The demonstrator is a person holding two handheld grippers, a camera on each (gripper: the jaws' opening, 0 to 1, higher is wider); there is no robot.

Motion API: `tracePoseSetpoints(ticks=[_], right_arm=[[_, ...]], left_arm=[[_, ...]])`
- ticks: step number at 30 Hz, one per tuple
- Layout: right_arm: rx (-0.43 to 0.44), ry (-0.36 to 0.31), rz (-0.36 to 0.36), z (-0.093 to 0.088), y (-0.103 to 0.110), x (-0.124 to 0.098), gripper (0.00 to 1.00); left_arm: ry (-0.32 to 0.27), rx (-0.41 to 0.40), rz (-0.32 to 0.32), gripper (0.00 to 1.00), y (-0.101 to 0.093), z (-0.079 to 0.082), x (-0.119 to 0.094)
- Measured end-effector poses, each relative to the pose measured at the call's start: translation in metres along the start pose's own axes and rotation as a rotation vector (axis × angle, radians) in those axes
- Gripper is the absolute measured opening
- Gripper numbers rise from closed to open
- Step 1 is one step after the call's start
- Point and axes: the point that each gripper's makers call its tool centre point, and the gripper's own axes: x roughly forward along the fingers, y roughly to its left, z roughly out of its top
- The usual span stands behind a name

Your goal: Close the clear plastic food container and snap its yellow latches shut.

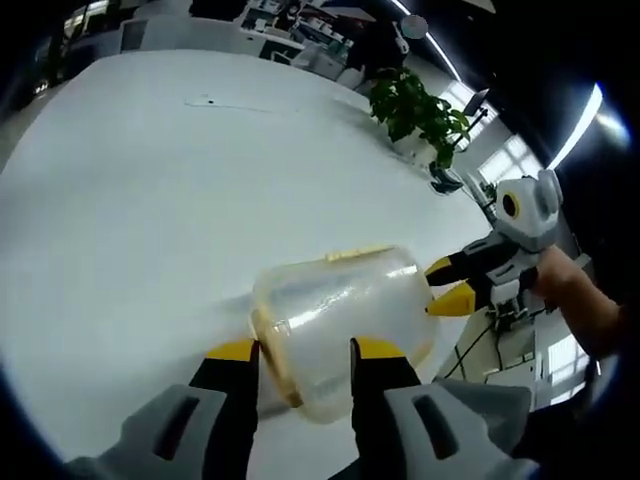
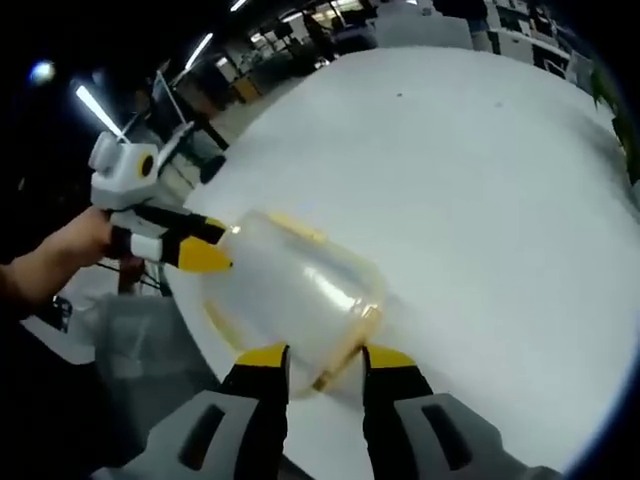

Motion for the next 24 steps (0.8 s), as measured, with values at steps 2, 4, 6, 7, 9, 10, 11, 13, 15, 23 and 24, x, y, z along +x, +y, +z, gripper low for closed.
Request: tracePoseSetpoints(ticks=[2,4,6,7,9,10,11,13,15,23,24], right_arm=[[-0.004,0.003,-0.002,0.000,-0.001,0.000,0.27],[-0.005,0.007,-0.005,0.000,-0.001,0.000,0.27],[-0.016,0.006,-0.005,0.001,-0.001,0.000,0.27],[-0.021,0.005,-0.006,0.001,0.000,0.000,0.27],[-0.034,0.008,-0.009,0.001,0.001,0.000,0.27],[-0.044,0.008,-0.012,0.001,0.001,0.000,0.27],[-0.056,0.008,-0.016,0.001,0.001,0.000,0.27],[-0.084,0.008,-0.024,0.001,0.000,-0.003,0.26],[-0.126,-0.001,-0.031,0.003,-0.002,-0.005,0.24],[-0.201,-0.090,0.025,0.015,0.000,-0.014,0.24],[-0.227,-0.104,0.044,0.018,0.004,-0.016,0.25]], left_arm=[[0.000,-0.001,0.000,0.35,0.000,0.000,0.000],[-0.009,0.016,0.002,0.35,0.000,0.001,0.000],[-0.010,0.042,0.007,0.36,0.000,0.000,-0.002],[-0.017,0.072,0.013,0.36,0.000,0.001,-0.003],[-0.030,0.120,0.022,0.36,0.000,0.003,-0.004],[-0.032,0.123,0.023,0.37,0.000,0.003,-0.004],[-0.034,0.125,0.024,0.37,-0.001,0.002,-0.004],[-0.050,0.158,0.033,0.36,0.001,0.004,-0.004],[-0.055,0.192,0.039,0.36,0.000,0.005,-0.005],[-0.078,0.381,0.053,0.34,-0.002,0.011,-0.013],[-0.074,0.413,0.047,0.33,-0.003,0.011,-0.014]])
